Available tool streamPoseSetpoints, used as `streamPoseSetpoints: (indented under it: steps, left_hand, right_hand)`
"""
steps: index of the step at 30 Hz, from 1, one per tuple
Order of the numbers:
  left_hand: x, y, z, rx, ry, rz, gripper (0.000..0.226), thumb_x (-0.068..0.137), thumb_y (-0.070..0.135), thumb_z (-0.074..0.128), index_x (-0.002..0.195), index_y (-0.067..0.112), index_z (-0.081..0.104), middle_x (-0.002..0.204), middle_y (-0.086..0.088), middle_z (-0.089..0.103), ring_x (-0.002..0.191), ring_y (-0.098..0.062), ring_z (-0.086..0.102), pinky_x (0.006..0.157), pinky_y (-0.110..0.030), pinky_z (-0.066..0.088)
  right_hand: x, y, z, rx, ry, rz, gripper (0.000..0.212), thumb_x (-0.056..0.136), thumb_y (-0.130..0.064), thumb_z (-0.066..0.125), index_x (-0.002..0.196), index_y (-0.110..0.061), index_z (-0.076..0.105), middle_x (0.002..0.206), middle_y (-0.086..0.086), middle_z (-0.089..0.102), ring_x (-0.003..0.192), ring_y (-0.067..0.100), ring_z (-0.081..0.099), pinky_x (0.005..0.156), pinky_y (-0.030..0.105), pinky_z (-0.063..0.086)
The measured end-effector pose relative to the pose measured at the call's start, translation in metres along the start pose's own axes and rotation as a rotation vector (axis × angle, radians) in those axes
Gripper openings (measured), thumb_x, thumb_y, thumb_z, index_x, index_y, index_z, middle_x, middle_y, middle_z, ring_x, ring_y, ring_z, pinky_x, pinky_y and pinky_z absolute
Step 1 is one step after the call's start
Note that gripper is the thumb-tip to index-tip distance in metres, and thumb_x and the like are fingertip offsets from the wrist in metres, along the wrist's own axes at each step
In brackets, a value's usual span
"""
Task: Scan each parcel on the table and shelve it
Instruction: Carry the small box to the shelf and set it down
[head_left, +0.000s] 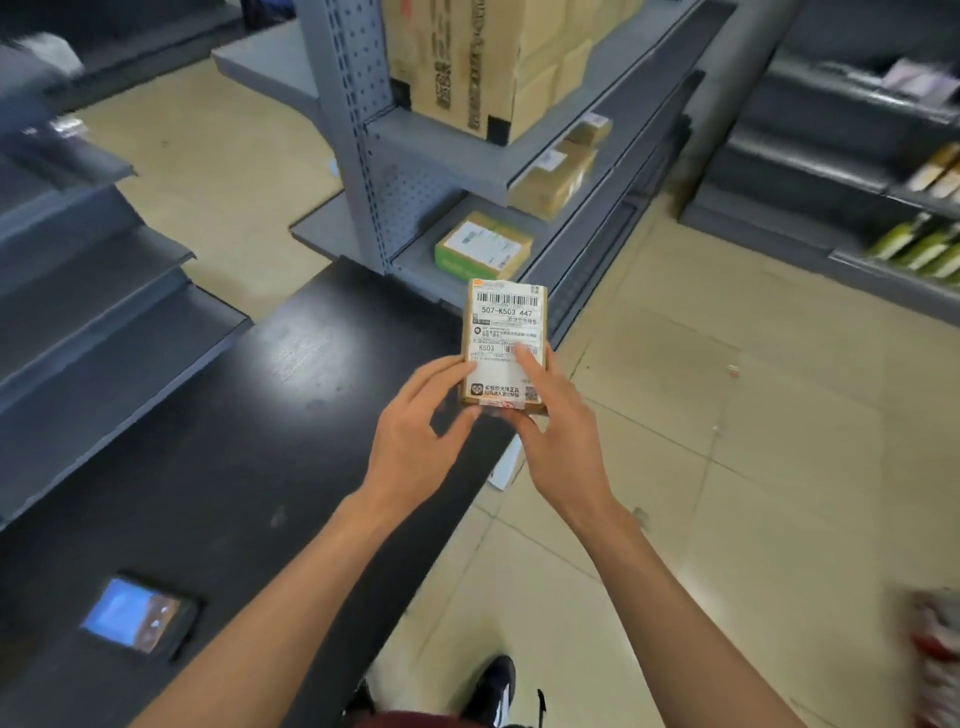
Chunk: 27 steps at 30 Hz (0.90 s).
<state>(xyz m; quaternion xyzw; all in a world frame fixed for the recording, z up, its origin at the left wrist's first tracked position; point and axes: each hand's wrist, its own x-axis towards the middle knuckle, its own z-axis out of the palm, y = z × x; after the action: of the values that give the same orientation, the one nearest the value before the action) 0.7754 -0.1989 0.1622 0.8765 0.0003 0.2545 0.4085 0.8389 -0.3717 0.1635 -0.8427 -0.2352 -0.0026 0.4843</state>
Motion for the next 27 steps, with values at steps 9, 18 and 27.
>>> streamPoseSetpoints:
  steps: [9, 18, 27]
  left_hand:
    - [0.052, 0.034, 0.087, -0.106, -0.152, 0.125, 0.051, 0.089, 0.011, 0.076, 0.138, 0.015, 0.06, 0.139, 0.006, 0.06, 0.123, -0.012, 0.059, 0.09, -0.027, 0.055]
    - [0.147, 0.018, 0.156, -0.214, -0.204, 0.127, 0.051, 0.088, 0.01, 0.077, 0.136, 0.016, 0.061, 0.136, 0.006, 0.061, 0.124, -0.006, 0.057, 0.098, -0.028, 0.055]
    - [0.258, 0.016, 0.205, -0.263, -0.242, 0.158, 0.051, 0.09, 0.01, 0.076, 0.138, 0.017, 0.06, 0.139, 0.005, 0.06, 0.126, -0.009, 0.057, 0.093, -0.019, 0.053]
  right_hand:
    - [0.0, 0.051, -0.078, -0.047, 0.22, 0.088, 0.074, 0.09, -0.003, 0.074, 0.151, -0.034, 0.044, 0.149, -0.012, 0.041, 0.128, 0.019, 0.055, 0.098, 0.003, 0.035]
    - [0.077, 0.094, -0.117, -0.059, 0.277, 0.142, 0.074, 0.093, -0.005, 0.071, 0.151, -0.04, 0.04, 0.152, -0.012, 0.04, 0.128, 0.024, 0.054, 0.102, 0.042, 0.051]
    - [0.176, 0.126, -0.16, -0.192, 0.366, 0.051, 0.072, 0.091, 0.0, 0.073, 0.152, -0.025, 0.045, 0.159, -0.011, 0.032, 0.133, 0.025, 0.055, 0.103, 0.04, 0.051]
